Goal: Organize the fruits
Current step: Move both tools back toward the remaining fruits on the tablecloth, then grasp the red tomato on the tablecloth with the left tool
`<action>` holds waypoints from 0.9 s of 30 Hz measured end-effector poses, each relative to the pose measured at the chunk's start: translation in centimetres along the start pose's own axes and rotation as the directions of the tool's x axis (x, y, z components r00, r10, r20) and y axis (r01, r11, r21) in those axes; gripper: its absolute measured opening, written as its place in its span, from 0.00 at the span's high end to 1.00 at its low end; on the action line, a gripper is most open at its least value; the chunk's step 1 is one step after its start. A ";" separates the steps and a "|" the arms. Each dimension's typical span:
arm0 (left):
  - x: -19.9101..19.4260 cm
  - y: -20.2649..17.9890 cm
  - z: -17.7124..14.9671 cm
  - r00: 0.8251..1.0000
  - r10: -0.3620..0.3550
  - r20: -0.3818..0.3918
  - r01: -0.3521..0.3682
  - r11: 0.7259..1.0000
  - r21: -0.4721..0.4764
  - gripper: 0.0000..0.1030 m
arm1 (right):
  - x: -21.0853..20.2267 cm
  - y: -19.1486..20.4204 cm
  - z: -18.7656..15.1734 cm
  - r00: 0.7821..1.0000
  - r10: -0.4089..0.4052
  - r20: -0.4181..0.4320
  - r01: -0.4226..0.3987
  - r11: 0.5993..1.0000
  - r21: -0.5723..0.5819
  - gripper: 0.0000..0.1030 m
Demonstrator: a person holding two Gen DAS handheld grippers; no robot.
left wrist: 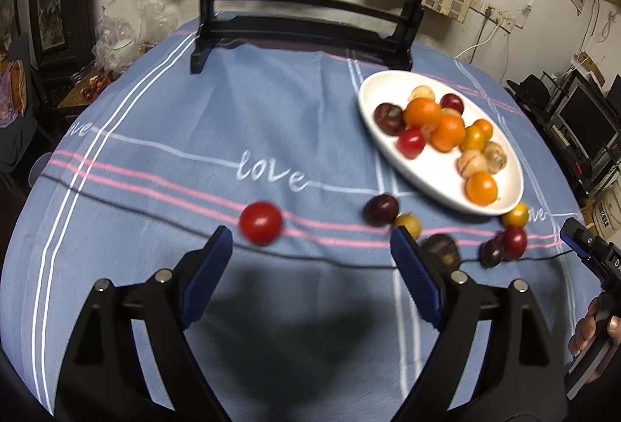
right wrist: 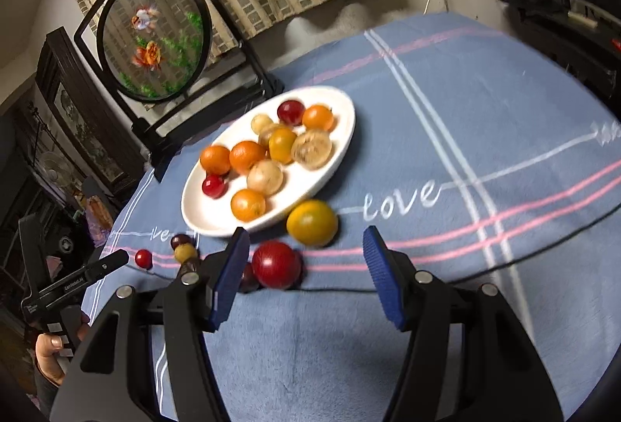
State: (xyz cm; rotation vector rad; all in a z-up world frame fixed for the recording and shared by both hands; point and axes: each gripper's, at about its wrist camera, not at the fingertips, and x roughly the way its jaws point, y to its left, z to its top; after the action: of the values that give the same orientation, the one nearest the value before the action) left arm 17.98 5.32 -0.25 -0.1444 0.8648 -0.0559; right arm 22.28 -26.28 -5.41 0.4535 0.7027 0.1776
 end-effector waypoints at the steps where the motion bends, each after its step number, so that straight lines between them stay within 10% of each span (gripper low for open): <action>1: 0.1 0.2 -0.3 1.000 0.009 0.000 -0.009 1.000 -0.001 0.17 | 0.2 -0.1 -0.2 1.000 0.004 -0.005 -0.004 1.000 0.006 0.40; 20: 3.0 1.3 -0.6 0.976 0.206 -0.067 -0.204 0.978 0.042 0.17 | 1.1 3.2 -1.5 0.999 0.020 -0.038 -0.026 0.986 -0.167 0.40; 27: 3.8 0.9 -0.2 0.985 0.169 -0.028 -0.168 0.985 0.046 0.17 | 1.3 3.7 -1.6 0.999 0.016 -0.043 -0.024 0.982 -0.189 0.40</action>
State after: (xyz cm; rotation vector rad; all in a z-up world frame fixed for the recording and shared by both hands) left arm 20.29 5.78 -3.41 -0.0295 0.9041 0.0815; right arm 22.16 -22.09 -5.53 0.2755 0.7140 0.2711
